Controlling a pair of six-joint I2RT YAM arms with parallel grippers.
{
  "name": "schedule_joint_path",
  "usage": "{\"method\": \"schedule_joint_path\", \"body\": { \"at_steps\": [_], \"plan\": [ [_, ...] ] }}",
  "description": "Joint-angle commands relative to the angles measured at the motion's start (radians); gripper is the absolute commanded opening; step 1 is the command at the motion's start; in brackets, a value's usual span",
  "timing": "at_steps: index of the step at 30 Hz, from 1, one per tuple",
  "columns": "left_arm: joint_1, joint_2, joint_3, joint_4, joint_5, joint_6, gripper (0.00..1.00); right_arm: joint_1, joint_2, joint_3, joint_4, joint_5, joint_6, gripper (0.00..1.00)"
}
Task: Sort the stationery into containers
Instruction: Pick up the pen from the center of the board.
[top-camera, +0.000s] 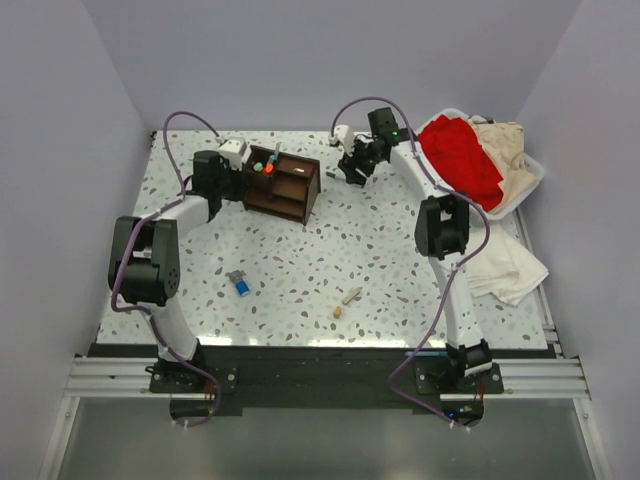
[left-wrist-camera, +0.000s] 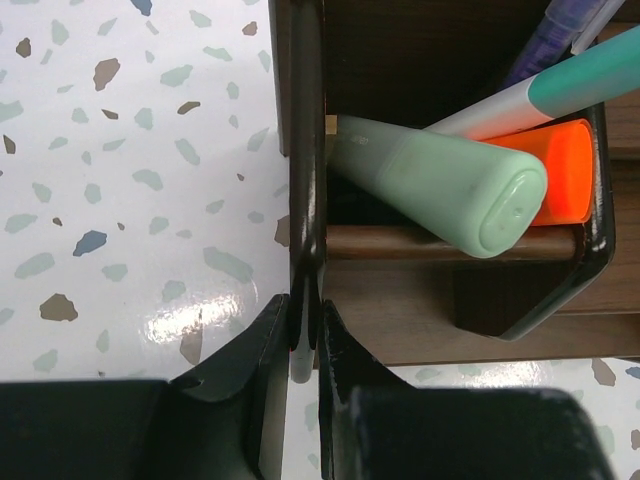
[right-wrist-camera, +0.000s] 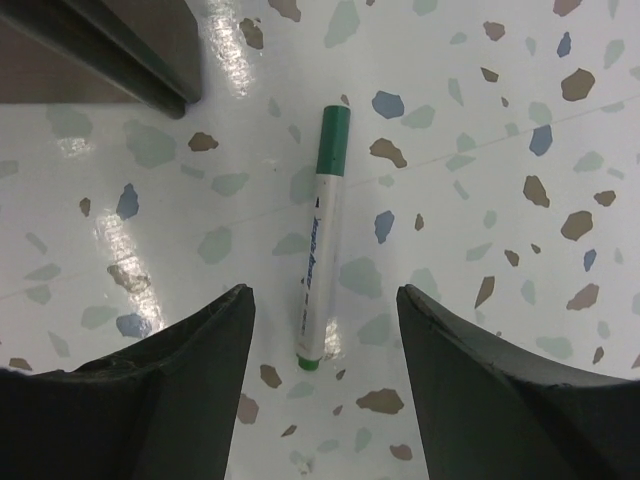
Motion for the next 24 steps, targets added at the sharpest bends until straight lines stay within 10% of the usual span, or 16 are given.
{"method": "schedule_joint_path", "body": {
  "at_steps": [1,24],
  "plan": [
    [0.022,-0.066,-0.018,0.002,0.013,-0.062,0.00,0.008,0.039,0.081,0.008,0.015,0.030,0.63],
    [0.002,-0.063,-0.032,0.025,0.091,-0.274,0.00,0.011,0.087,0.058,-0.092,0.060,0.034,0.38]
  ]
}}
